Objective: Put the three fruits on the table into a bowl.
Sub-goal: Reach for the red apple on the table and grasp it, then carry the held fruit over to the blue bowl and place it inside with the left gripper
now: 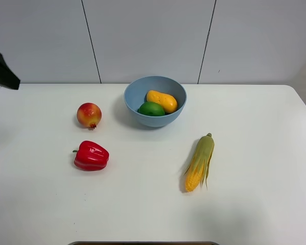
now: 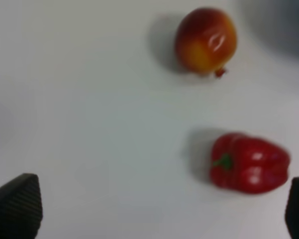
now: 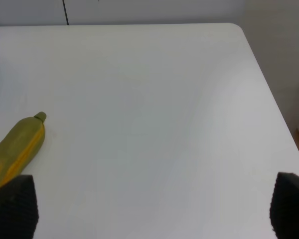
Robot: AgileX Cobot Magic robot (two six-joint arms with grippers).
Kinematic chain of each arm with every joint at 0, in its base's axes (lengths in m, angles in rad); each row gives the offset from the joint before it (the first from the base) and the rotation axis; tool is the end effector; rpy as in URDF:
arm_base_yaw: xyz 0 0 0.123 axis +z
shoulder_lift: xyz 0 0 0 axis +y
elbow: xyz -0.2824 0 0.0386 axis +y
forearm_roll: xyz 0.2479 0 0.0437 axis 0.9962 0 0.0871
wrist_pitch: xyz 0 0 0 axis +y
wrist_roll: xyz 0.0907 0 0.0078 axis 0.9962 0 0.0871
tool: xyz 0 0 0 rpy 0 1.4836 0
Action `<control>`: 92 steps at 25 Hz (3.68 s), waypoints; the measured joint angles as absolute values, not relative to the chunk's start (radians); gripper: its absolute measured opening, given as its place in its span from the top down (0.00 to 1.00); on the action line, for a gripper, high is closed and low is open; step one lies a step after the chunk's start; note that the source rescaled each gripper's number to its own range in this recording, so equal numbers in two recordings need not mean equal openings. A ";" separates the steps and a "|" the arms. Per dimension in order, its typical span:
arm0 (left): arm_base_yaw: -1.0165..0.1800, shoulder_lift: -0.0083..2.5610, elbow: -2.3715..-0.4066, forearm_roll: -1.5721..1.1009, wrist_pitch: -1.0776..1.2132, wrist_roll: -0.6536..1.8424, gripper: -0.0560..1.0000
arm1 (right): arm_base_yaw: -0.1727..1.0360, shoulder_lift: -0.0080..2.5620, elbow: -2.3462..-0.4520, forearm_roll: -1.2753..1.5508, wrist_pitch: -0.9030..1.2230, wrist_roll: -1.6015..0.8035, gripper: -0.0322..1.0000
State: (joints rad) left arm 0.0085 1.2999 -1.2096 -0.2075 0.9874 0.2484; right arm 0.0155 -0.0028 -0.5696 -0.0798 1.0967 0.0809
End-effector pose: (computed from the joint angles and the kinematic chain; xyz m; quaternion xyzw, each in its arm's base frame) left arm 0.2624 -0.0134 0.3520 0.0843 0.9498 -0.0619 0.2949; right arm -0.0154 -0.0067 0.2934 0.0313 0.8424 -0.0138 0.5378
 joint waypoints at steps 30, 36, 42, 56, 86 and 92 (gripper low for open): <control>-0.171 2.145 -1.653 -0.254 0.923 0.095 0.00 | 0.015 -0.003 -0.570 -0.080 1.097 0.081 0.07; -0.172 2.218 -1.654 -0.255 0.892 0.089 0.00 | 0.015 -0.003 -0.570 -0.080 1.097 0.081 0.07; -0.174 2.271 -1.654 -0.256 0.844 0.086 0.00 | 0.015 -0.003 -0.570 -0.080 1.097 0.081 0.07; -0.194 2.323 -1.664 -0.253 0.760 0.087 0.94 | 0.015 -0.003 -0.570 -0.080 1.097 0.081 0.07; -0.198 2.319 -1.664 -0.168 0.803 0.055 0.94 | 0.015 -0.003 -0.570 -0.080 1.097 0.082 0.07; -0.198 2.301 -1.664 -0.095 0.813 0.026 0.94 | 0.015 -0.003 -0.570 -0.080 1.097 0.082 0.07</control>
State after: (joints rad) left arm -0.1978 2.3011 -1.6637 -0.0950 0.8133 0.0258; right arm 0.0155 -0.0028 -0.5696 -0.0798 1.0967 0.0819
